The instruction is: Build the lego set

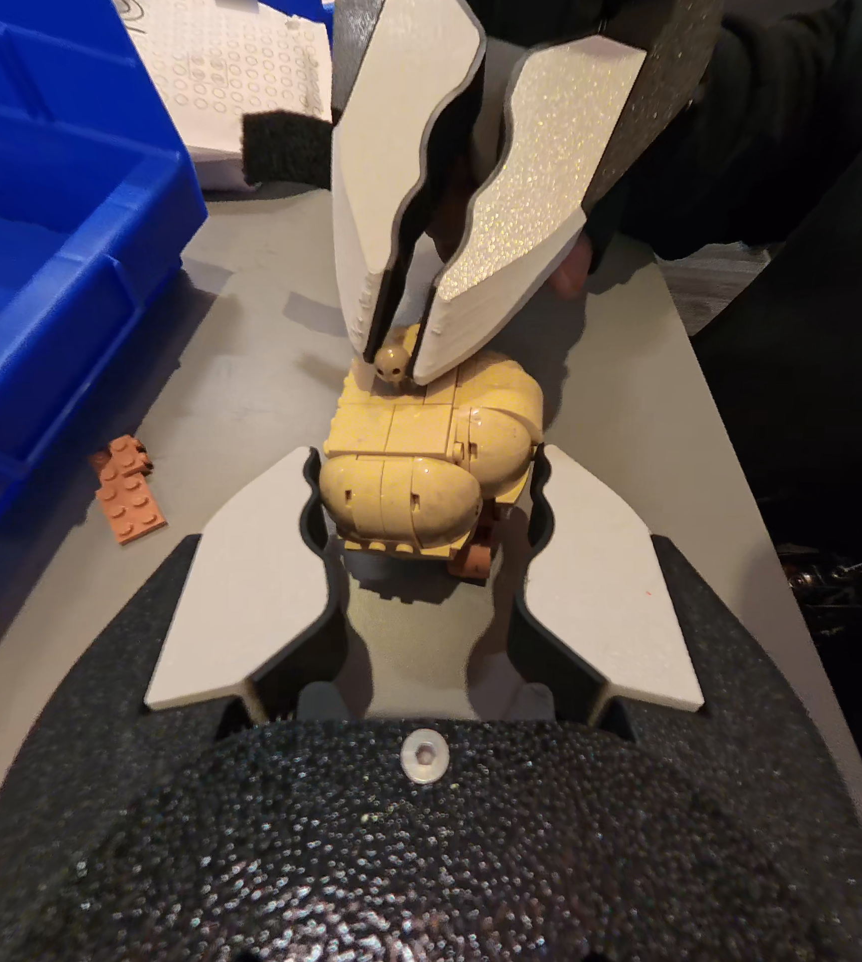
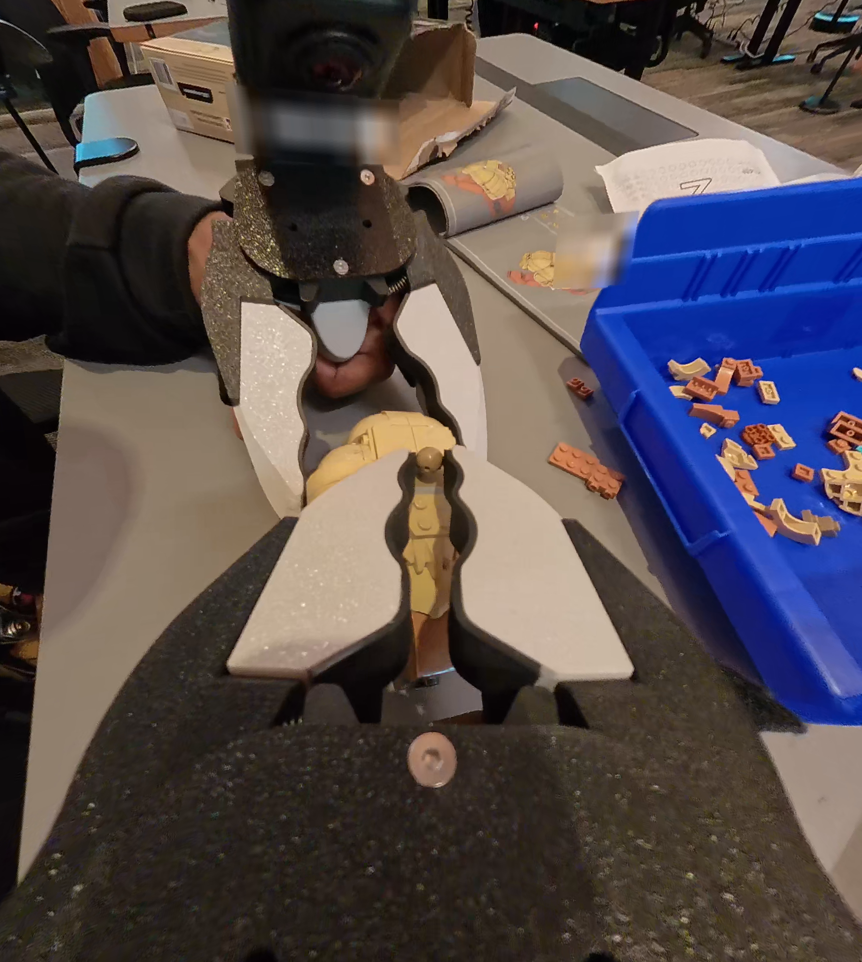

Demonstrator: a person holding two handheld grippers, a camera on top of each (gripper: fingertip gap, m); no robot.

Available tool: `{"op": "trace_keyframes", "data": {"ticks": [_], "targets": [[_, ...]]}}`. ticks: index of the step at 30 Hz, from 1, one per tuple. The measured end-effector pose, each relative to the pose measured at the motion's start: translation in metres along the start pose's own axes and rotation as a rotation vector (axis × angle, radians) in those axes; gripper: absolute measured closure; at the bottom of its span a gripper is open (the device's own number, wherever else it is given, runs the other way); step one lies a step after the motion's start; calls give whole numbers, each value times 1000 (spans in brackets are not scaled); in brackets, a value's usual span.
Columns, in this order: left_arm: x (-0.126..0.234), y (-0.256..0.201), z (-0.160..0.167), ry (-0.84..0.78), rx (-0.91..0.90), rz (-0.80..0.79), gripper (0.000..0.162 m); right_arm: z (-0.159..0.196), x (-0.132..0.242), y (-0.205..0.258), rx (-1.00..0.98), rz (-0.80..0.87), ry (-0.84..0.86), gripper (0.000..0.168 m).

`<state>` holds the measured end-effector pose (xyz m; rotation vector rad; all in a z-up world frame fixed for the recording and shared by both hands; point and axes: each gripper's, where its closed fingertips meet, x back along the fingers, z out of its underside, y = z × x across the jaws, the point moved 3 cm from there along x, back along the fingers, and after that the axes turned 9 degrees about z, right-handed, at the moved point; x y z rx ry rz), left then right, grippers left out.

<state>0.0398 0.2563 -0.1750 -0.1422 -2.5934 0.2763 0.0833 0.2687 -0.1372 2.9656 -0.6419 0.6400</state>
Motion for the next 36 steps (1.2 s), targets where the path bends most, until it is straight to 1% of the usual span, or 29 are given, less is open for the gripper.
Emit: {"op": "trace_keyframes", "data": {"ticks": [11, 14, 17, 22, 29, 32, 34, 36], "targets": [[7, 2, 3, 3, -28, -24, 86, -5, -7, 1, 1, -23, -40, 158], [6, 2, 4, 3, -18, -13, 86, -10, -4, -4, -35, -18, -79, 150], [7, 3, 4, 2, -10, -12, 86, -12, 0, -12, -75, -4, -94, 145], [9, 7, 2, -20, 29, -8, 87, 0, 6, -24, -142, 30, -46, 138], [22, 19, 0, -118, 178, 21, 87, 17, 12, -24, -263, 34, 7, 124], [23, 21, 2, -117, 223, 34, 87, 24, 6, -16, -248, 7, 53, 115], [22, 22, 3, -107, 228, 38, 87, 29, 2, -9, -217, -15, 90, 106], [20, 20, 4, -89, 221, 43, 87, 31, -3, -5, -185, -33, 113, 101]]}}
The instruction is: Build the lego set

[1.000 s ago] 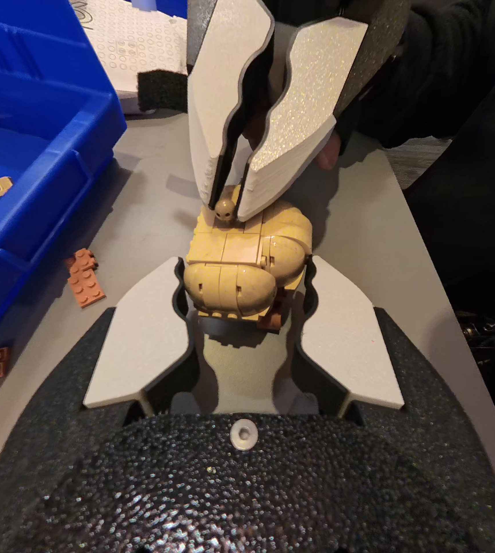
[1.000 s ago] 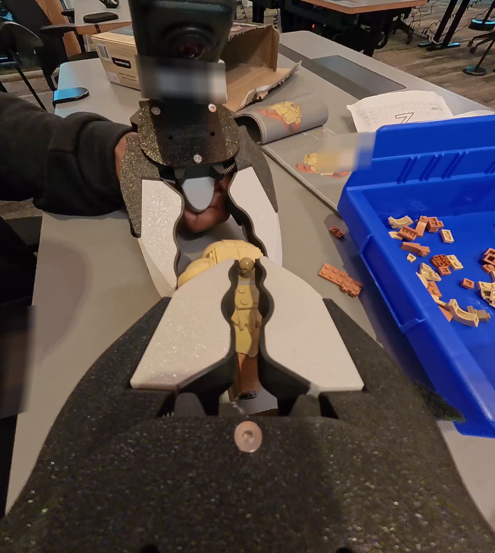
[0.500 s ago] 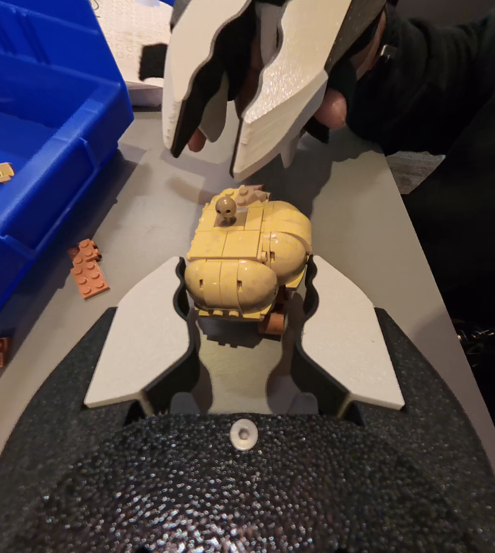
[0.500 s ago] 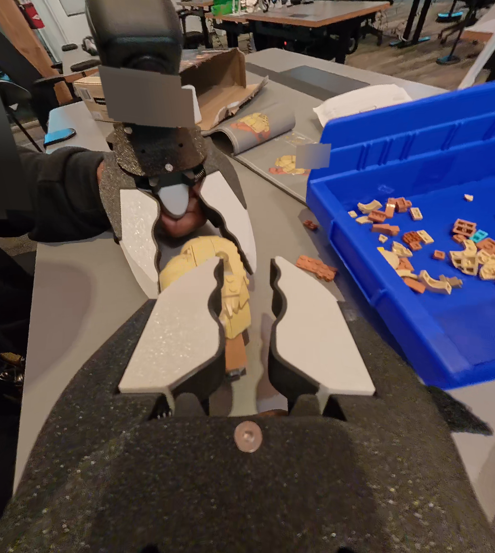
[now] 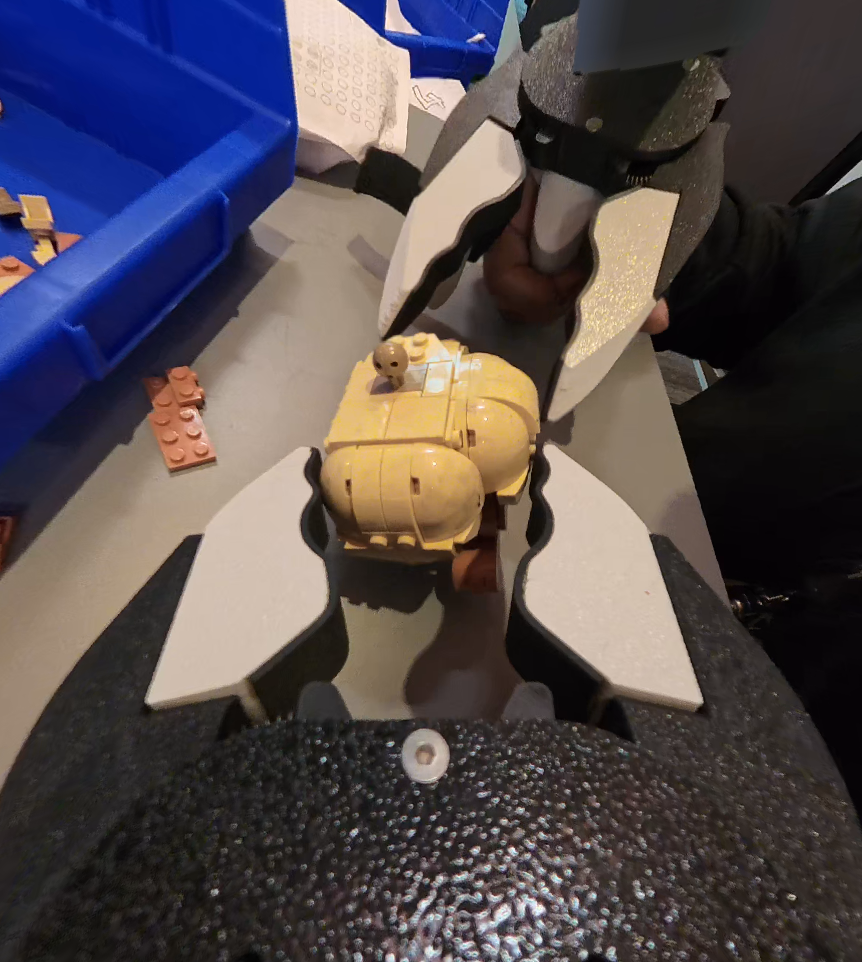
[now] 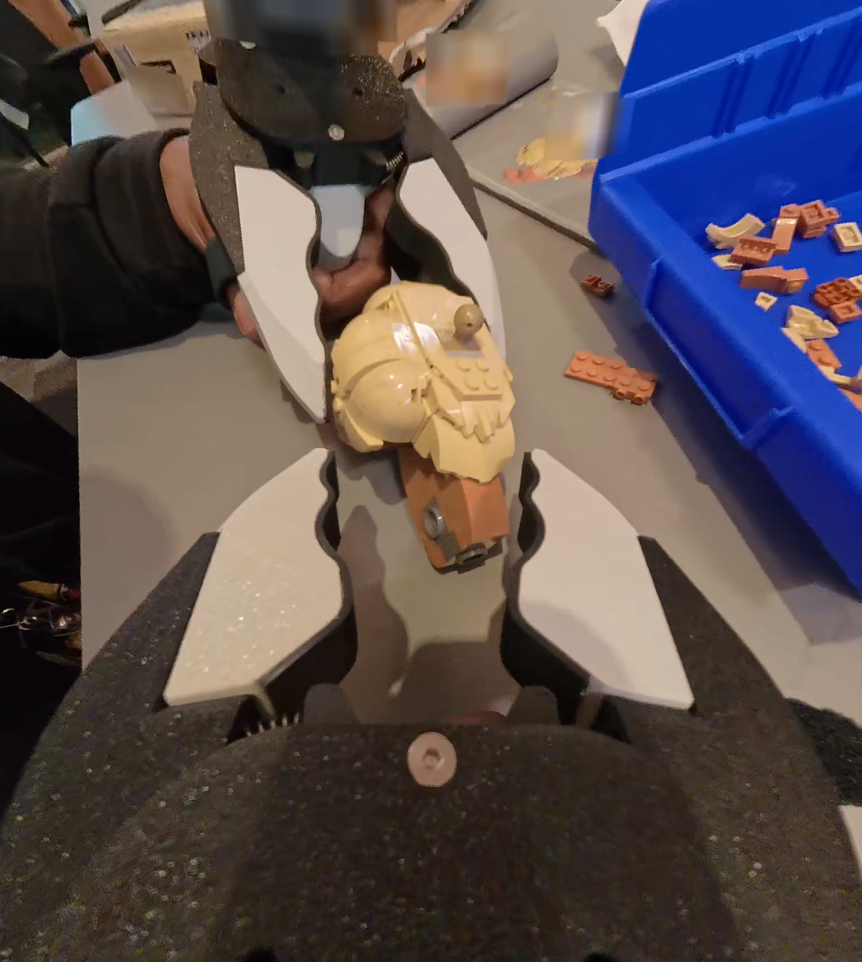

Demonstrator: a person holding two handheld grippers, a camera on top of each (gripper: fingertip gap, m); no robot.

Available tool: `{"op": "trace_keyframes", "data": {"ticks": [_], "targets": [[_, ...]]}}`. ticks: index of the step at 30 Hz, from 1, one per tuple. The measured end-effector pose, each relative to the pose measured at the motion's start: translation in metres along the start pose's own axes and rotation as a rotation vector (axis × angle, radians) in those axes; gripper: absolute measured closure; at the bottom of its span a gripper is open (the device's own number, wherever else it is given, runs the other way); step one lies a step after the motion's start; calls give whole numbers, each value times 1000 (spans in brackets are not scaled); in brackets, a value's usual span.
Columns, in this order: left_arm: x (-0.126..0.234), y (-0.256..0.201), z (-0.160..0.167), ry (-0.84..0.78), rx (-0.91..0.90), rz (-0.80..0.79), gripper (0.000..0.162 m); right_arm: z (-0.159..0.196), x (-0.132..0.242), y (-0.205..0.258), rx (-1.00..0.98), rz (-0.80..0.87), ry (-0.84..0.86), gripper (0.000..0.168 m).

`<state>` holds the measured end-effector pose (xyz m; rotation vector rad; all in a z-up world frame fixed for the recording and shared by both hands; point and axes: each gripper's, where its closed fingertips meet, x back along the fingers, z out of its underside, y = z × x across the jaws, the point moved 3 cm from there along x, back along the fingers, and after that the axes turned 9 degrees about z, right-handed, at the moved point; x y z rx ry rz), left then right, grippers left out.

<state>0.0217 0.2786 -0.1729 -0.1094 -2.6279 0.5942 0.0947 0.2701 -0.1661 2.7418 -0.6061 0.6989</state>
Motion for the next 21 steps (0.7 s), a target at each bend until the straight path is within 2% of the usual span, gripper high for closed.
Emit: {"op": "trace_keyframes", "data": {"ticks": [21], "targets": [[-4, -1, 4, 49, -47, -36, 87, -1, -11, 2, 73, 9, 24, 104]]}}
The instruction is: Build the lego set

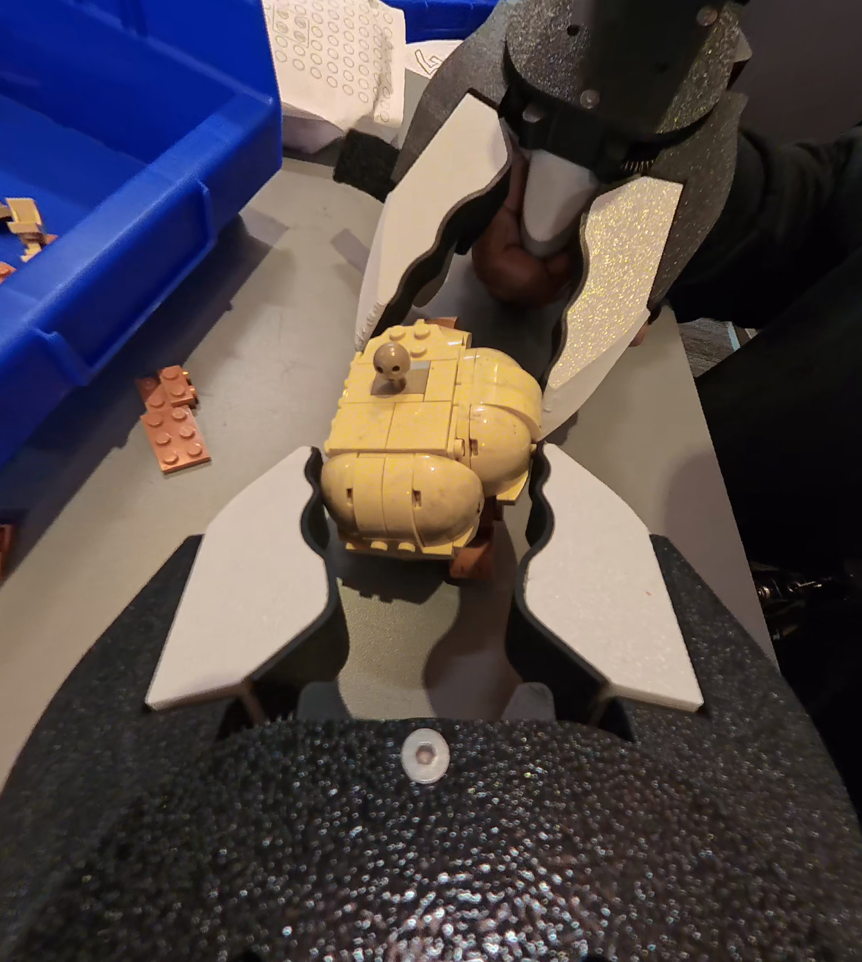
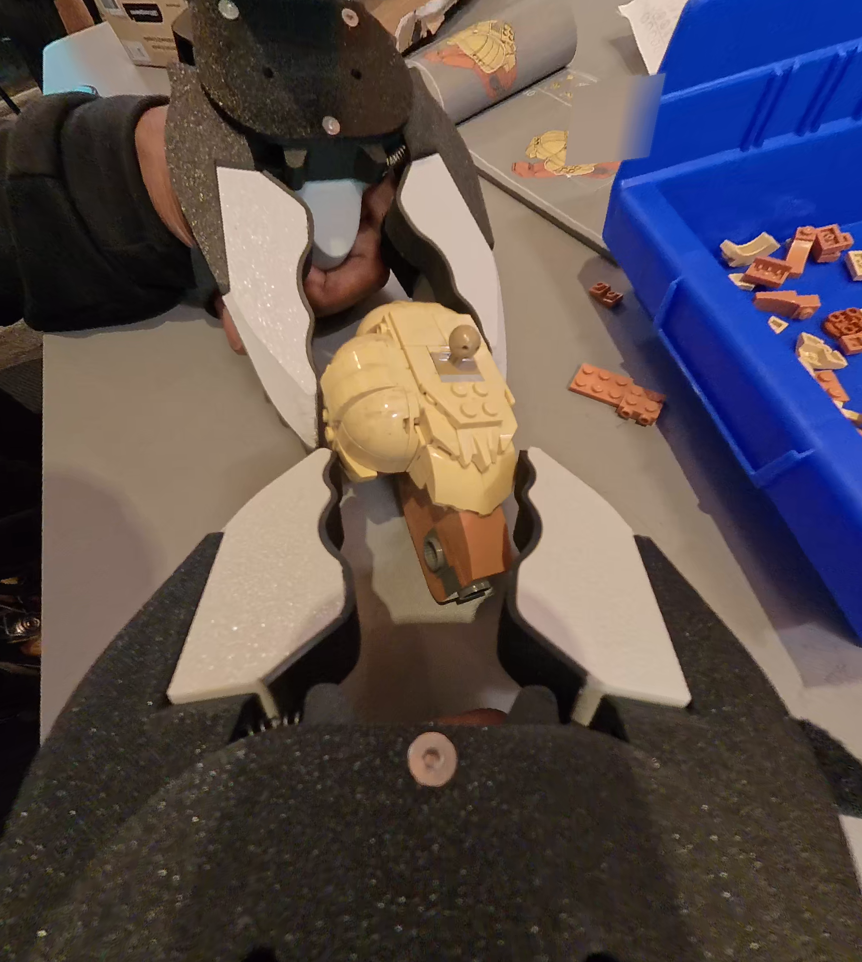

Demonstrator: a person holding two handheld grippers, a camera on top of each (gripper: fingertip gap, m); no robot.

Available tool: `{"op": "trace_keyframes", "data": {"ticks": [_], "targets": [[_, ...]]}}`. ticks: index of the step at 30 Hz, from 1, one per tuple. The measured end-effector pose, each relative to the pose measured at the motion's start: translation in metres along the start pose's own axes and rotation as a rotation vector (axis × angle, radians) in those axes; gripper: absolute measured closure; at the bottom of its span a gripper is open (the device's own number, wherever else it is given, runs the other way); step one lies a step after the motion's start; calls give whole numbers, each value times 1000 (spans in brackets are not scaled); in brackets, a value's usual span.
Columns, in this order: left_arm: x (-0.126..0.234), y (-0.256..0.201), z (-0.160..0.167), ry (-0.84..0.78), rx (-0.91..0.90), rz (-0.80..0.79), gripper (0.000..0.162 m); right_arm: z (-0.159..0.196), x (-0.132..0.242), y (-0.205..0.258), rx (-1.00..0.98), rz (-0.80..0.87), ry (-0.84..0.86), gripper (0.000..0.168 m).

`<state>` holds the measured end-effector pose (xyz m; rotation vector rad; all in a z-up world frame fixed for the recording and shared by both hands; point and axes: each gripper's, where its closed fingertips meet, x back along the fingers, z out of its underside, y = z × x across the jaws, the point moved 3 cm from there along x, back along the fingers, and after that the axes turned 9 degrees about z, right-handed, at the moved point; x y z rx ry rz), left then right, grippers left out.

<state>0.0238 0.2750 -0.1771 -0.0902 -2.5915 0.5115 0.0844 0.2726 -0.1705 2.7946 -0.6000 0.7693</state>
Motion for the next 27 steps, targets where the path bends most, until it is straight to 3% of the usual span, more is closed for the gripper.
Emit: {"op": "trace_keyframes", "data": {"ticks": [27], "targets": [[-1, 2, 1, 9, 40, 24, 87, 1, -1, -2, -27, -12, 9, 105]]}}
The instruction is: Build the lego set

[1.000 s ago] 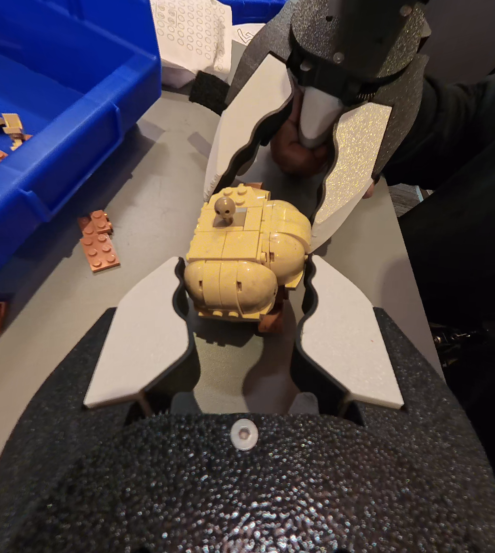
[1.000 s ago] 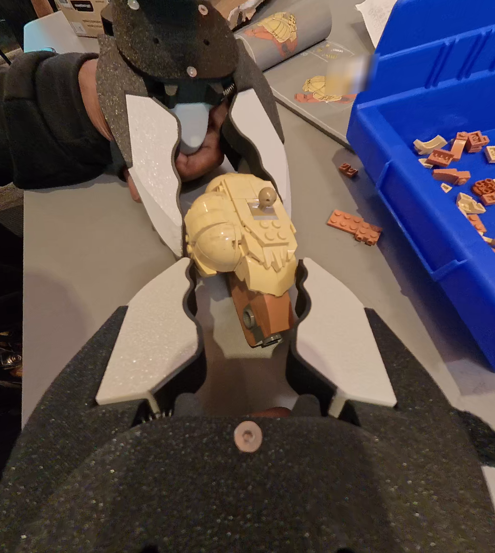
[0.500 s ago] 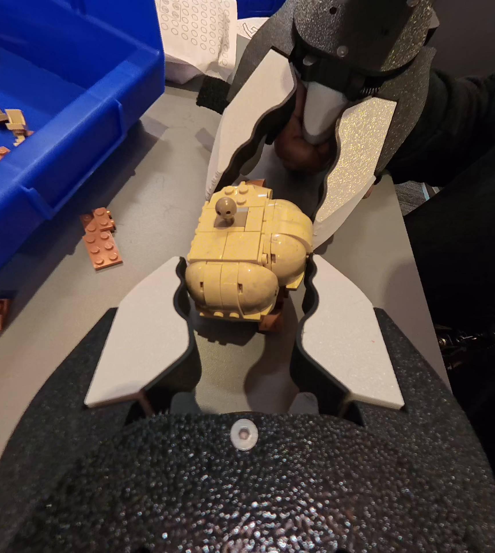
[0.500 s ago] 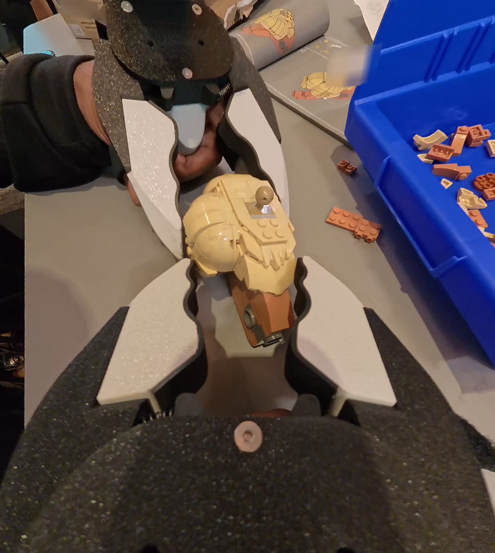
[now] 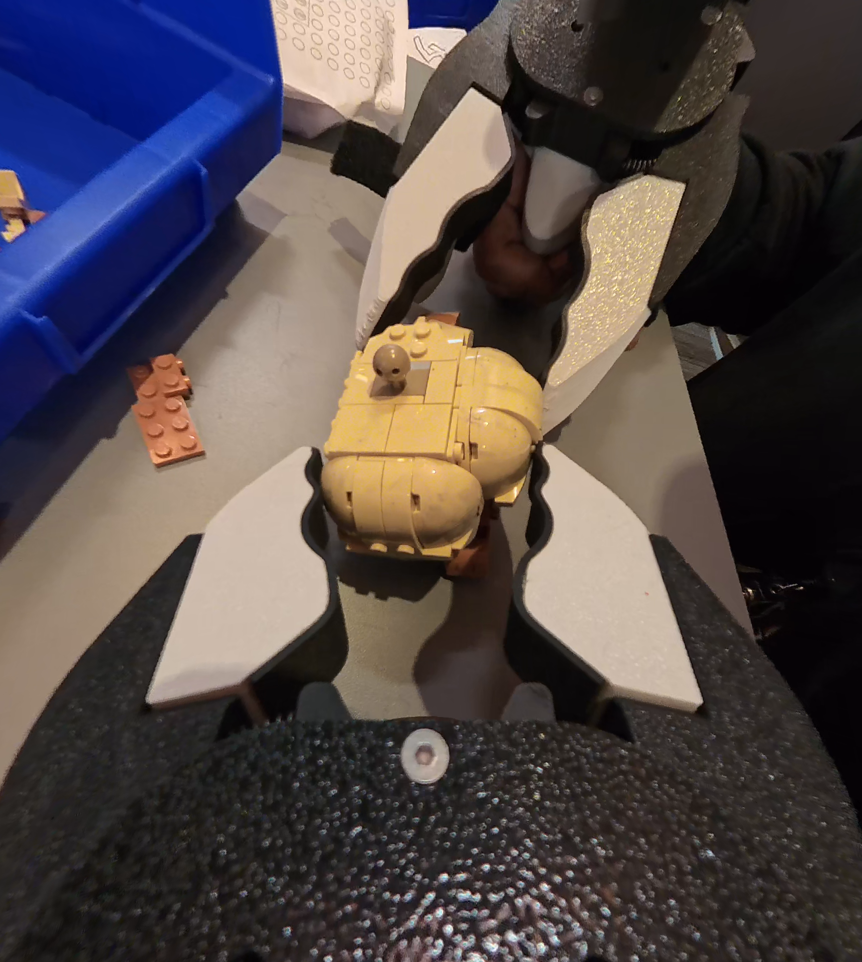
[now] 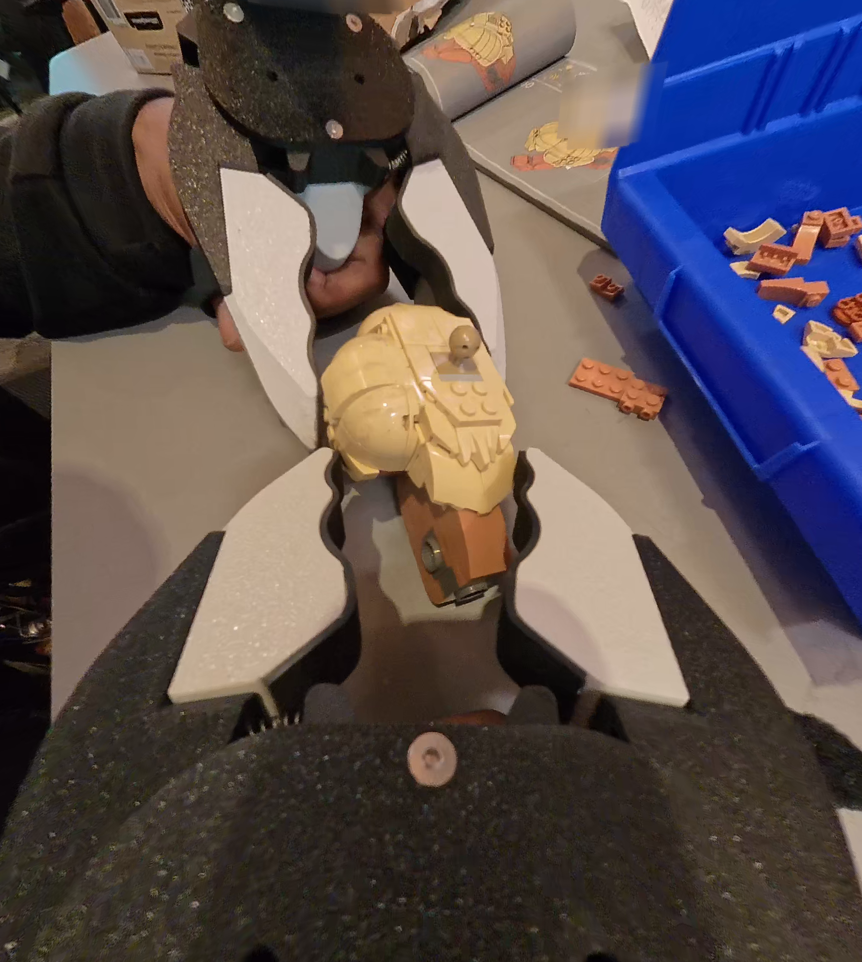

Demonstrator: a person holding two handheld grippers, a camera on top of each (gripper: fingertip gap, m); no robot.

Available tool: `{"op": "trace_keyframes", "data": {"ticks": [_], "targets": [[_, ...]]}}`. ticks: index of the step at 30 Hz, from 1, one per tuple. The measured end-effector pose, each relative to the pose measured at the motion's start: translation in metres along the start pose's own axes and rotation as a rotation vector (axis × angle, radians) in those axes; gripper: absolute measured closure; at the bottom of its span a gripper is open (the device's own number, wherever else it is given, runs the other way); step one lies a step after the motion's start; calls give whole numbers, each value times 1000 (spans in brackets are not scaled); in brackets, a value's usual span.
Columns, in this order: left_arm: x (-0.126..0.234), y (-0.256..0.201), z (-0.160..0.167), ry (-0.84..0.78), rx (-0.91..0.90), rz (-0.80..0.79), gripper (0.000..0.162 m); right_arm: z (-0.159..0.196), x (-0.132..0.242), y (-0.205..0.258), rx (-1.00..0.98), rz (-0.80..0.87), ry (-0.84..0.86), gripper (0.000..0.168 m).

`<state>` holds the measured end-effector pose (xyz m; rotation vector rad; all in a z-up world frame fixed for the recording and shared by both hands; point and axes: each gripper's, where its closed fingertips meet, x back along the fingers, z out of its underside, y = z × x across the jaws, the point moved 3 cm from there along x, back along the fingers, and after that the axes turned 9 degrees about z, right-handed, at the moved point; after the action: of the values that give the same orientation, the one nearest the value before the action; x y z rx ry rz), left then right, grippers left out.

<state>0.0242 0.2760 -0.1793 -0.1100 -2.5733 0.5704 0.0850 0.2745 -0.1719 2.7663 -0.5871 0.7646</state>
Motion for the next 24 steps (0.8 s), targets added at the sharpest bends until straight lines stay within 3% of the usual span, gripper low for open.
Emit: {"op": "trace_keyframes", "data": {"ticks": [5, 11, 24], "targets": [[0, -3, 3, 23, -9, 28, 78, 0, 0, -2, -50, -49, 14, 105], [7, -1, 4, 3, 13, 45, 92, 0, -2, 0, -43, -61, 17, 105], [20, -2, 9, -13, 12, 54, 90, 0, -1, -4, -39, -17, 16, 105]]}}
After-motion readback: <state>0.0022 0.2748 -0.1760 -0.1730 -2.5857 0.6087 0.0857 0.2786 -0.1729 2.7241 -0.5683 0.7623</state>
